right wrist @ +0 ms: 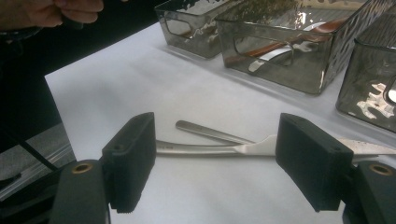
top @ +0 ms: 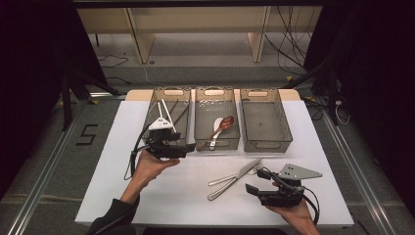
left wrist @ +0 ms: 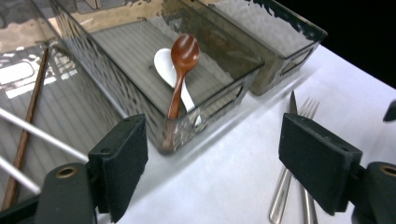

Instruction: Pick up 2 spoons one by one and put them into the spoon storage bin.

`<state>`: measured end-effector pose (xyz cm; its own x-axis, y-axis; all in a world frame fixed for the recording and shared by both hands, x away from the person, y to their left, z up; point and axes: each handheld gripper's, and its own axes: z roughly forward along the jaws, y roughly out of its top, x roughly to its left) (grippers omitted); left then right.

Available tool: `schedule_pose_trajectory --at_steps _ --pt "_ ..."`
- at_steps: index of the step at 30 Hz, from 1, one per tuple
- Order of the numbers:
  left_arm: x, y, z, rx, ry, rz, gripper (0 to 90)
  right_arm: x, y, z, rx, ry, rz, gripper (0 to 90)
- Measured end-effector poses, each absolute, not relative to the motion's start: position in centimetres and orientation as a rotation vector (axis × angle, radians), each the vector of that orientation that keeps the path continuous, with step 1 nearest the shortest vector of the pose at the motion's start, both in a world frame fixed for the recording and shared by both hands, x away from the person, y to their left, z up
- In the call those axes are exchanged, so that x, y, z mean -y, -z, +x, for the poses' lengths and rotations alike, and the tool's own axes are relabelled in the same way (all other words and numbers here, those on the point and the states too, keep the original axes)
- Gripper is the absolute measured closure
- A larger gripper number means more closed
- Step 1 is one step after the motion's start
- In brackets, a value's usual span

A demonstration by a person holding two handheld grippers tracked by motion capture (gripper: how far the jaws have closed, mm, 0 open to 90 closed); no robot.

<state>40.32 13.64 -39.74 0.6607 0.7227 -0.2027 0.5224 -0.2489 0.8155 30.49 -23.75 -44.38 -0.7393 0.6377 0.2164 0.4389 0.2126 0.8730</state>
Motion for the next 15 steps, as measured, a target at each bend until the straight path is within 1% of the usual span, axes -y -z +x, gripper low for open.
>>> schedule_pose_trajectory --at_steps 2,5,15 --pt "-14.0 40.2 39.8 -0.975 -0.270 1.929 22.1 23.6 44.4 30.6 -2.294 -1.543 1.024 29.8" --pt "-14.6 40.8 39.0 -0.978 -0.251 1.893 21.8 23.5 44.3 30.6 -2.302 -1.530 1.013 29.7" --pt "-16.5 42.2 36.5 -0.955 -0.279 1.849 20.3 23.1 43.8 31.1 -2.347 -1.461 0.956 29.7"
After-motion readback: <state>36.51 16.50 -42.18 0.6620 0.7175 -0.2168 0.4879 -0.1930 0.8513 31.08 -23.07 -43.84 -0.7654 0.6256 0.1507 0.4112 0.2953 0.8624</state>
